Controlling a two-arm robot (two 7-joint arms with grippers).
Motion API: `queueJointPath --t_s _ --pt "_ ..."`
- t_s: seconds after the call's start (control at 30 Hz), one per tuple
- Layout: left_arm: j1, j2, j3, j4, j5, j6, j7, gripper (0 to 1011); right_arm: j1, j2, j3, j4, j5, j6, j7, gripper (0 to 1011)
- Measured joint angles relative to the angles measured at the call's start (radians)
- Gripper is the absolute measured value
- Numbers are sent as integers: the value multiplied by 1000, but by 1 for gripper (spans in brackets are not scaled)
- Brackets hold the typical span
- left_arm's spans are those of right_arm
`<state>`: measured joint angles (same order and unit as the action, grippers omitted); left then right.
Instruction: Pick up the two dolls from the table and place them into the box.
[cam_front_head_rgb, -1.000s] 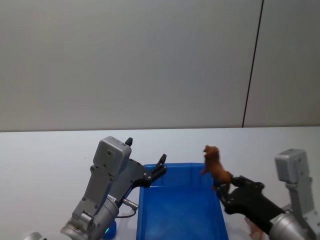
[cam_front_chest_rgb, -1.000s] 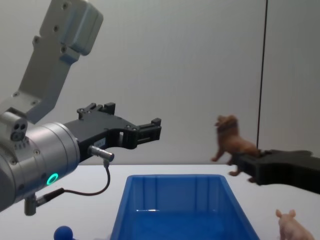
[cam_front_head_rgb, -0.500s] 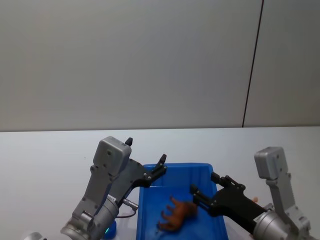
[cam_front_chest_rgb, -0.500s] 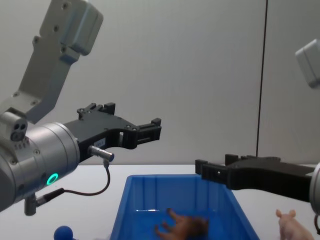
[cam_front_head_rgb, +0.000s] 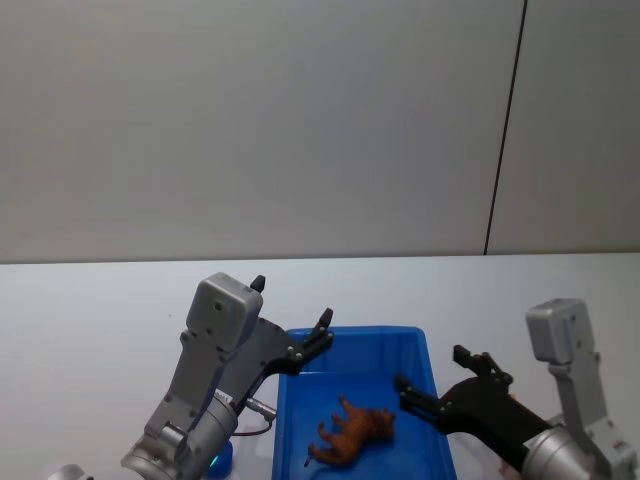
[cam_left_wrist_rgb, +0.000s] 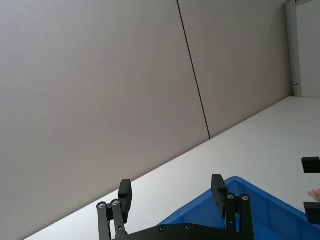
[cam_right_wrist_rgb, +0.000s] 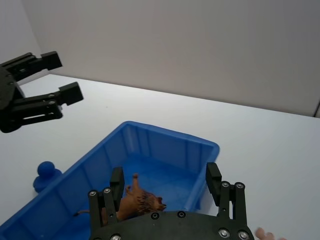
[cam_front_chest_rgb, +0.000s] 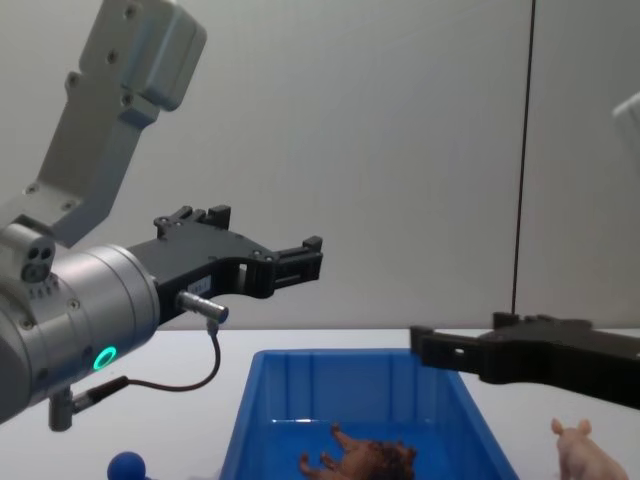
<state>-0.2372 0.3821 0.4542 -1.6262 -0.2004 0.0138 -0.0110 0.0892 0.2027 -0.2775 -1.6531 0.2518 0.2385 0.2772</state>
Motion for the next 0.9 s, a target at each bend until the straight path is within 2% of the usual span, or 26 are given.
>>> queueJointPath --t_s 0.53,0.9 --pt "0 0 0 0 0 0 0 1001 -110 54 28 -99 11 6 -184 1001" --pt "0 0 0 0 0 0 0 1001 -164 73 39 -104 20 8 -262 1001"
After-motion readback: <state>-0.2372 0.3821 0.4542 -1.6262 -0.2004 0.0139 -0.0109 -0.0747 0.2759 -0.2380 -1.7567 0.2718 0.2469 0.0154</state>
